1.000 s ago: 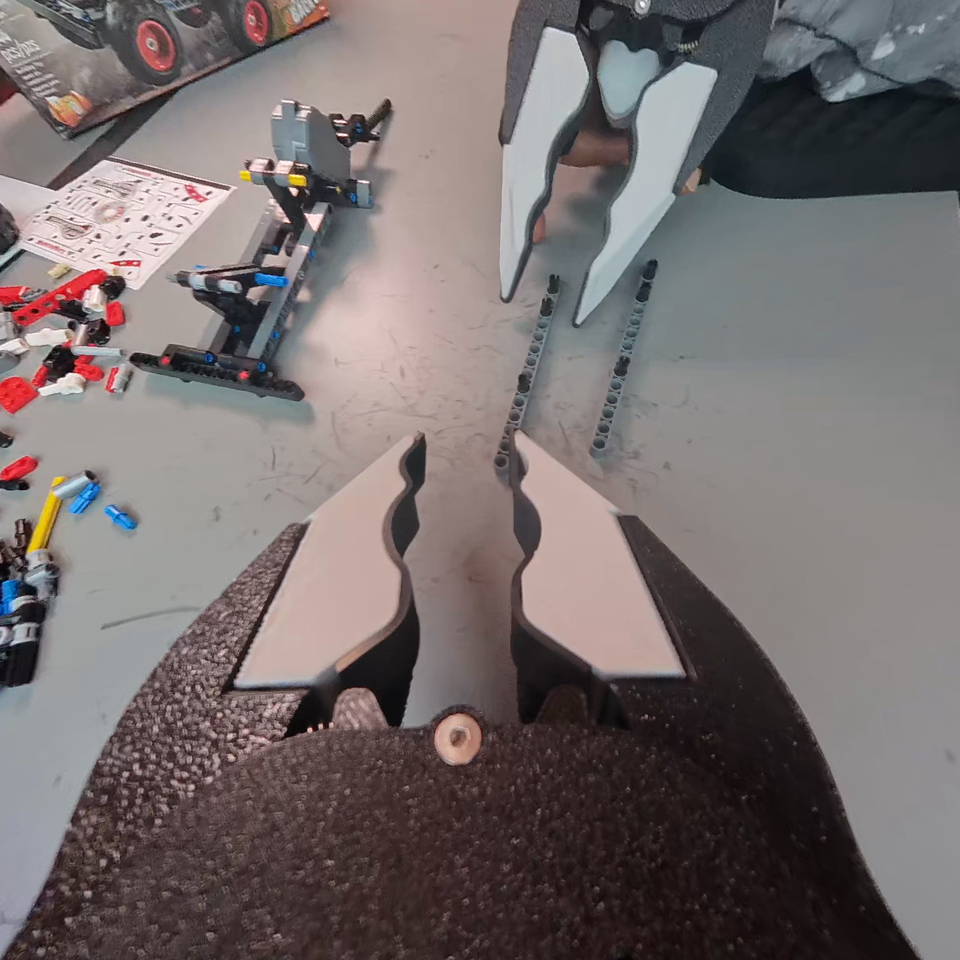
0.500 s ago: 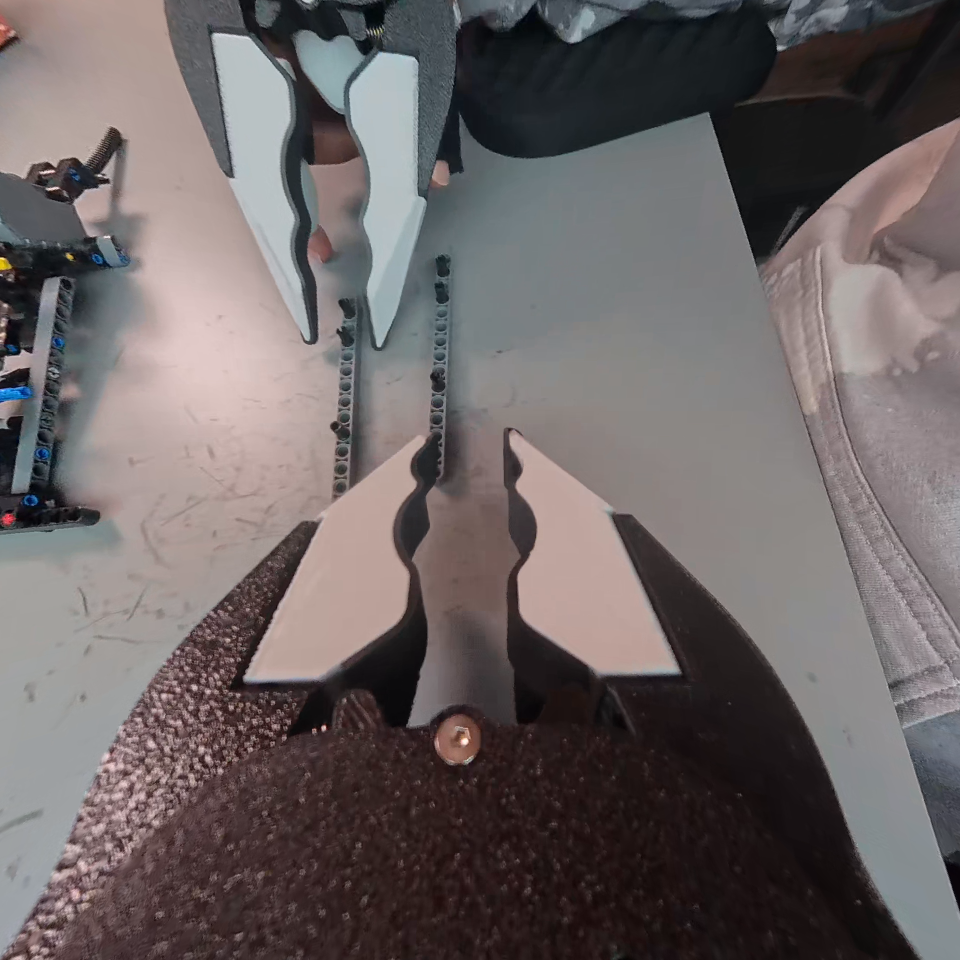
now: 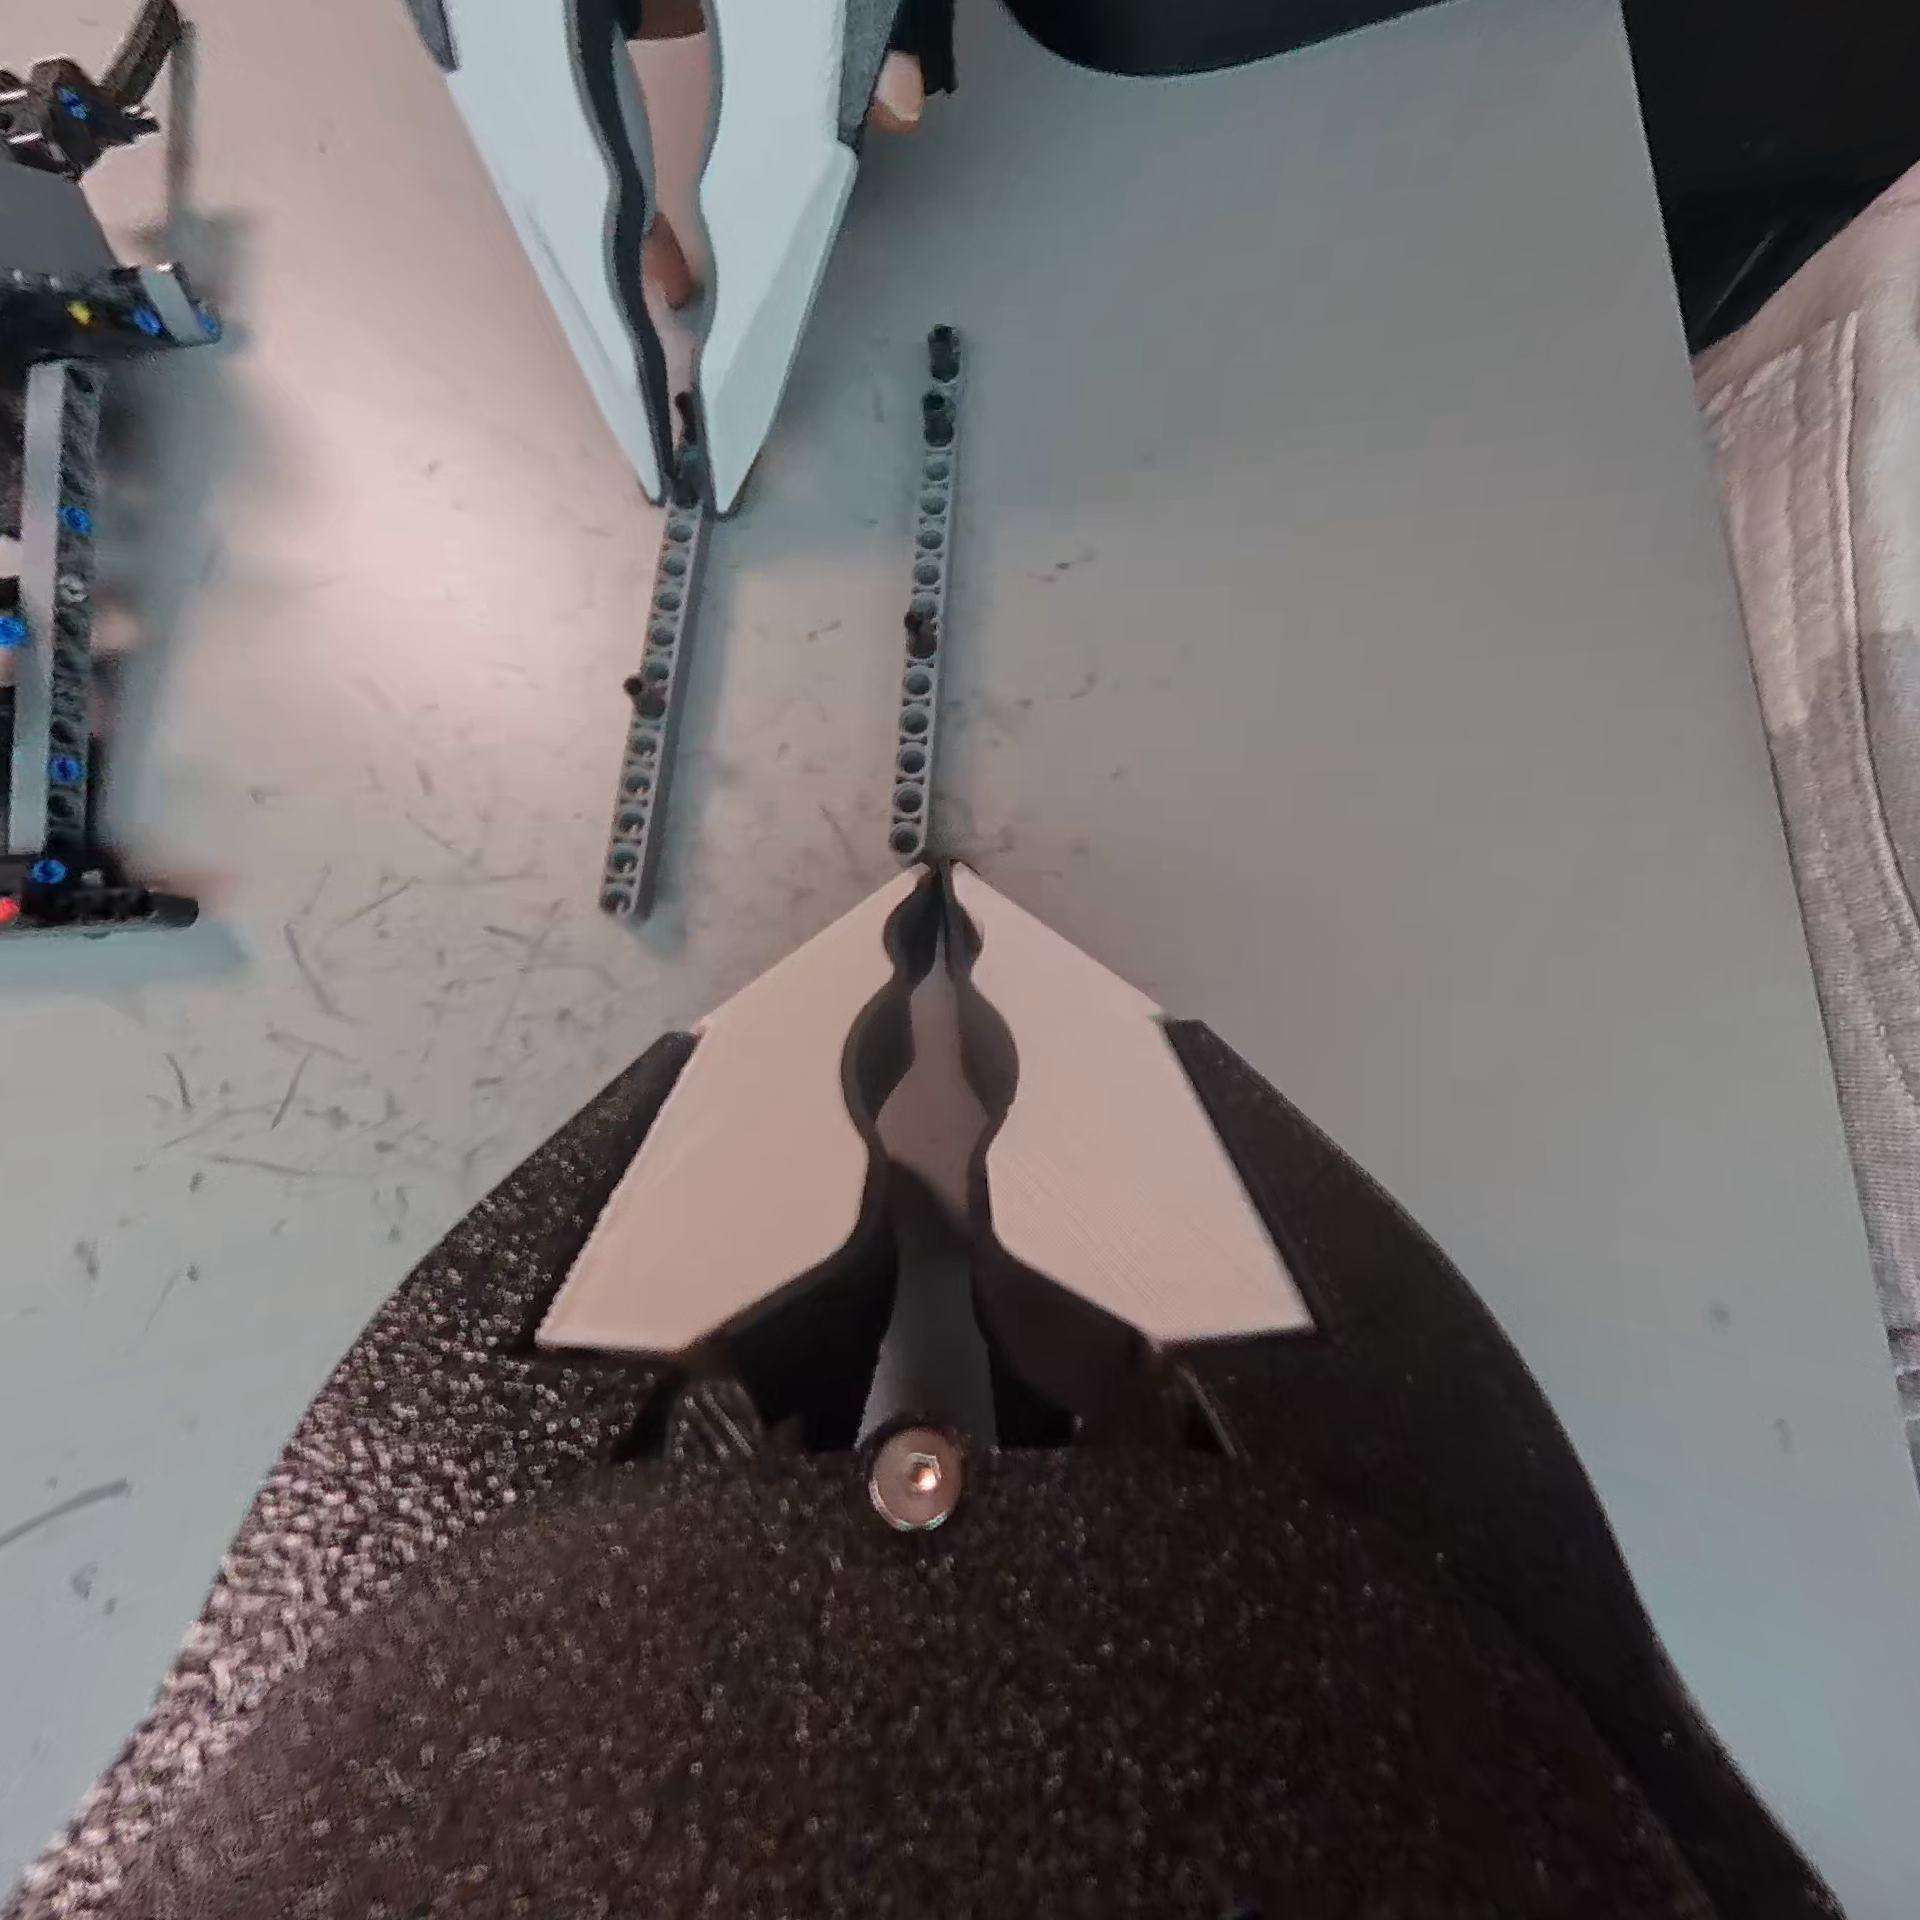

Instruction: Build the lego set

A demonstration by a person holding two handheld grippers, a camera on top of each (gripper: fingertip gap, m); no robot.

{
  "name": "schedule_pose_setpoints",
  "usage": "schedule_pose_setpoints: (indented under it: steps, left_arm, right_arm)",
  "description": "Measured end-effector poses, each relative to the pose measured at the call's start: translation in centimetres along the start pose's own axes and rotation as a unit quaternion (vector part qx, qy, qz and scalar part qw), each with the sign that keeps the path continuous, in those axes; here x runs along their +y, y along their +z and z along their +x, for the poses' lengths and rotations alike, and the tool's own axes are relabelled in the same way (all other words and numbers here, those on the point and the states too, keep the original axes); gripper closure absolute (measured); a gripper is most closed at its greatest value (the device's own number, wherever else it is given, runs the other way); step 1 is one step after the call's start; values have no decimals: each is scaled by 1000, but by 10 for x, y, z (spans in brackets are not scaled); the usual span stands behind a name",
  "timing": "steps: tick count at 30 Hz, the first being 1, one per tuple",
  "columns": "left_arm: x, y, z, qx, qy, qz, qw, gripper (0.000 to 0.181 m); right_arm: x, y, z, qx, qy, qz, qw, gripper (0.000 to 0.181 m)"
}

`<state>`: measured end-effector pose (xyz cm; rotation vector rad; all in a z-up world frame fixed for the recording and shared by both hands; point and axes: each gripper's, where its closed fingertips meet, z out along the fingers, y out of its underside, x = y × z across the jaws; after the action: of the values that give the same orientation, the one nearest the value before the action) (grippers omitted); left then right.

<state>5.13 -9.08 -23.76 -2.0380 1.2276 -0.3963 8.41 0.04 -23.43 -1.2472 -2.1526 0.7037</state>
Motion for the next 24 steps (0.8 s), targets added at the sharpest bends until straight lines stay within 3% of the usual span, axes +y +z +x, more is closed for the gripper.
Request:
schedule_pose_setpoints:
  steps: [4, 8, 11, 15, 20, 24]
  left_arm:
    - [0, -14, -15, -23, -26, 30, 999, 179]
    - [-12, -19, -17, -23, -34, 64, 997, 153]
    - [-16, -11, -9, -7, -24, 56, 998, 148]
    - [-10, 1, -4, 6, -18, 21, 1000, 151]
    - [-7, 6, -4, 5, -20, 5, 1000, 171]
    - [-7, 7, -4, -1, -20, 5, 1000, 172]
  right_arm:
    - [6, -4, 8, 15, 10, -2, 1000, 174]
    - [5, -2, 13, 27, 12, 7, 1000, 174]
    - [1, 1, 12, 31, 8, 14, 999, 174]
    - [-1, 3, 14, 44, 0, 20, 999, 174]
    - [-3, 3, 17, 43, 14, 29, 999, 174]
    - [-3, 2, 18, 31, 35, 36, 998, 174]
